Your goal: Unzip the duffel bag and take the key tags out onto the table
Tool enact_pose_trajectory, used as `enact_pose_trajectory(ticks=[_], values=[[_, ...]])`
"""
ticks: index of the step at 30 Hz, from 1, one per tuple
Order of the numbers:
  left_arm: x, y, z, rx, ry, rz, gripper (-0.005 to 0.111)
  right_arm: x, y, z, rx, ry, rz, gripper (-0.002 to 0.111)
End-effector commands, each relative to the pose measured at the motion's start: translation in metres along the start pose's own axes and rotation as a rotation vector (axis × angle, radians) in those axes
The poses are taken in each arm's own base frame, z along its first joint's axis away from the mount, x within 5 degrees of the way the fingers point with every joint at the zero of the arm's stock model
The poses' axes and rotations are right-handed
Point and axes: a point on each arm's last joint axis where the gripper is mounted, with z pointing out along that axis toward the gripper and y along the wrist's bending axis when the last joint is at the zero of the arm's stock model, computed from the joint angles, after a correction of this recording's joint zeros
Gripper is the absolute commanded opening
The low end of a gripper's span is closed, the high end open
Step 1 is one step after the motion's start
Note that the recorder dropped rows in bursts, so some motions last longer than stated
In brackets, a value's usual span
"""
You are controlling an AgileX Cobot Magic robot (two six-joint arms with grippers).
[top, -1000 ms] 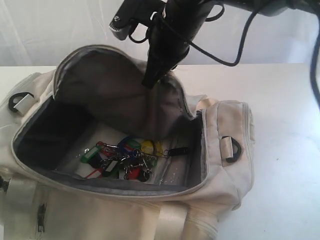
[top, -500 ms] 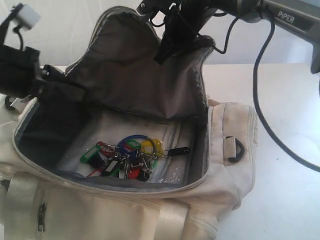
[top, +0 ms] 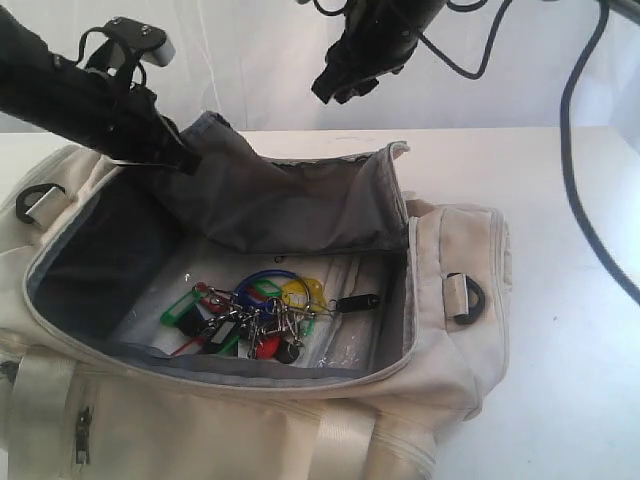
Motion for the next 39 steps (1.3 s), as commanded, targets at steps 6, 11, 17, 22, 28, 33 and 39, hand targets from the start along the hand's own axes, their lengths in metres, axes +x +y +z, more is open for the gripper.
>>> enact_pose_trajectory(ticks=[6, 11, 17, 22, 28, 33, 39], values=[[-0.018, -0.002, -0.058, 0.013, 0.008, 0.022, 0.0, -0.003, 0.034, -0.015, -0.393, -0.019, 0.03, 0.042], [-0.03, -0.023, -0.111, 0.049, 0.001, 0.106, 0.0, -0.009, 0.045, -0.016, -0.457, -0.045, 0.08, 0.042], [0.001, -0.036, -0.135, 0.066, 0.171, 0.13, 0.0, -0.013, 0.075, -0.014, -0.508, -0.008, 0.099, 0.042], [0.04, -0.044, -0.146, 0.073, 0.22, 0.049, 0.0, 0.011, 0.083, -0.015, -0.506, 0.105, 0.168, 0.042], [0.083, -0.073, -0.17, 0.085, 0.187, -0.011, 0.0, 0.043, 0.098, -0.017, -0.554, 0.208, 0.209, 0.042], [0.112, -0.085, -0.166, 0.092, 0.16, -0.009, 0.0, 0.07, 0.109, 0.013, -0.569, 0.342, 0.305, 0.043], [0.122, -0.089, -0.162, 0.104, 0.141, -0.04, 0.0, 0.079, 0.11, 0.048, -0.512, 0.333, 0.382, 0.066]])
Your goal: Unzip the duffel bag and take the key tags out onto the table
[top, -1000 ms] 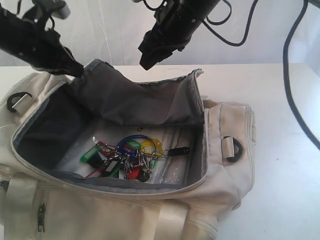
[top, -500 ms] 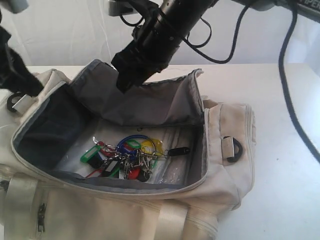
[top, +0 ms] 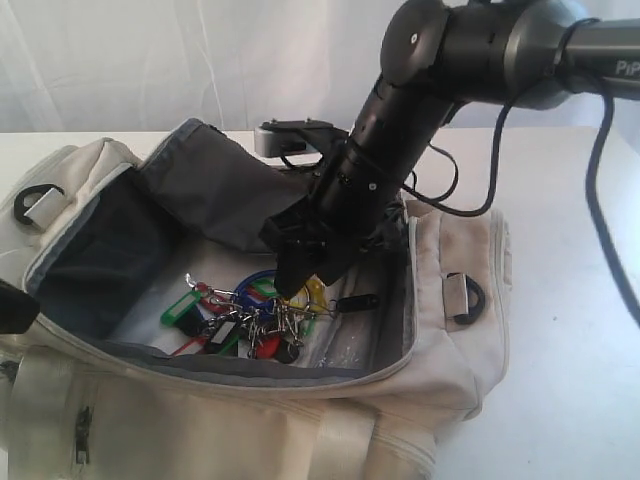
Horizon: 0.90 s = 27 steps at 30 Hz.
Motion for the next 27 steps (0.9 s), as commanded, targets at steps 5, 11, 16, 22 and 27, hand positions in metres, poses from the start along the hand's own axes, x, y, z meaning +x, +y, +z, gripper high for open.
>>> enact_pose_trajectory(ticks=[5, 11, 16, 22, 27], values=[[0.002, -0.004, 0.001, 0.032, -0.038, -0.029, 0.0, -0.011, -0.019, 0.028, 0.05, -0.08, 0.067, 0.066], [0.0, -0.007, 0.001, 0.062, -0.062, -0.012, 0.0, -0.011, -0.032, 0.05, 0.064, -0.056, 0.121, 0.066], [-0.001, -0.008, 0.0, 0.072, -0.067, -0.014, 0.0, -0.009, -0.033, 0.063, 0.016, -0.015, 0.159, 0.066], [-0.001, -0.008, 0.0, 0.074, -0.071, -0.017, 0.0, -0.013, -0.018, 0.061, -0.15, -0.036, 0.144, 0.065], [-0.001, -0.008, 0.0, 0.072, -0.073, -0.017, 0.0, -0.012, -0.013, 0.06, -0.179, 0.0, 0.137, 0.056]])
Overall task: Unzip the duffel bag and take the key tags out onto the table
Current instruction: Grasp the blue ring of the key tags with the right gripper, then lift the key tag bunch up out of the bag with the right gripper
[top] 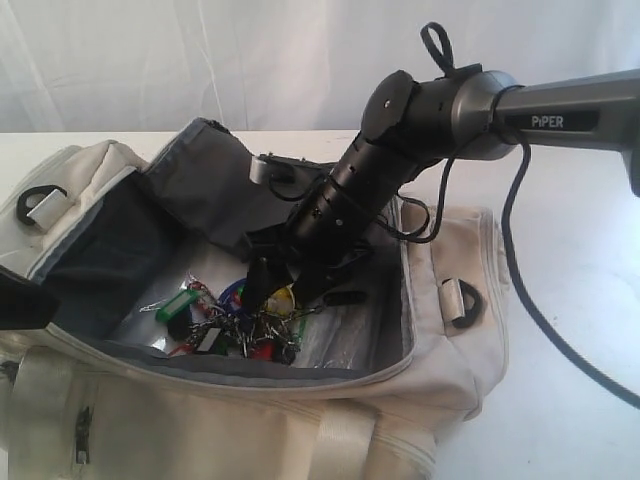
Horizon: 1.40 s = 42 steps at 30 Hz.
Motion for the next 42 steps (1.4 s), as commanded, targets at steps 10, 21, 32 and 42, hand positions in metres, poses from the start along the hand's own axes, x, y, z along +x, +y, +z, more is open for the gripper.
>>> enact_pose_trajectory(ticks=[10, 21, 32, 42], values=[[0.001, -0.003, -0.001, 0.021, -0.012, -0.013, 0.0, 0.006, 0.012, 0.0, -0.106, 0.063, -0.065, 0.045], [0.0, -0.004, -0.001, 0.03, -0.021, -0.001, 0.0, 0.001, -0.003, 0.02, -0.07, 0.031, -0.031, 0.062], [0.0, -0.004, -0.001, 0.03, -0.021, 0.0, 0.0, 0.007, 0.005, 0.021, -0.182, 0.081, -0.096, 0.0], [0.0, -0.004, -0.001, 0.03, -0.021, 0.003, 0.0, -0.007, 0.044, -0.059, -0.02, -0.191, -0.289, 0.0]])
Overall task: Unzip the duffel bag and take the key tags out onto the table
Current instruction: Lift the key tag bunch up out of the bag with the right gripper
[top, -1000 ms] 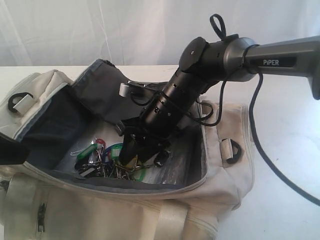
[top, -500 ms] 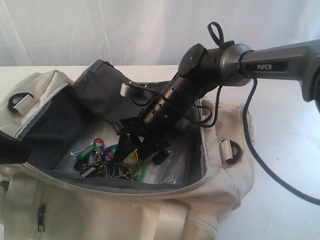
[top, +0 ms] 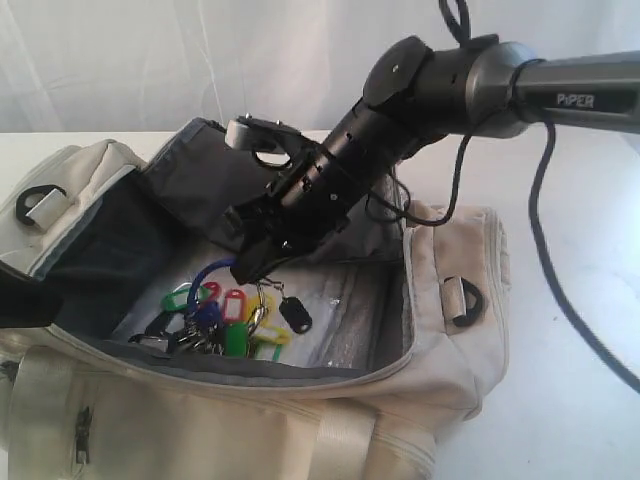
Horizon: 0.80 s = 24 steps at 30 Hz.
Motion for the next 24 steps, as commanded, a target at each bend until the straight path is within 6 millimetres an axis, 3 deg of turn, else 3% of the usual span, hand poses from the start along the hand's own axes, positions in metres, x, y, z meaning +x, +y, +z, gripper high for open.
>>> enact_pose_trajectory(ticks=[1, 7, 13, 16, 24], values=[[0.001, -0.002, -0.001, 0.017, -0.008, -0.009, 0.0, -0.008, 0.019, -0.033, 0.087, -0.088, -0.108, 0.0], [0.001, -0.002, -0.001, 0.017, -0.008, -0.009, 0.0, -0.01, 0.042, -0.072, 0.189, -0.177, -0.204, 0.0], [0.001, -0.002, -0.001, 0.017, -0.008, -0.009, 0.0, -0.011, 0.045, -0.078, 0.204, -0.201, -0.216, 0.0], [0.001, -0.002, -0.001, 0.017, -0.008, -0.009, 0.0, -0.013, 0.054, -0.093, 0.239, -0.256, -0.246, 0.0], [0.001, -0.002, -0.001, 0.012, -0.012, -0.009, 0.0, -0.002, 0.082, -0.162, 0.331, -0.425, -0.283, 0.0]])
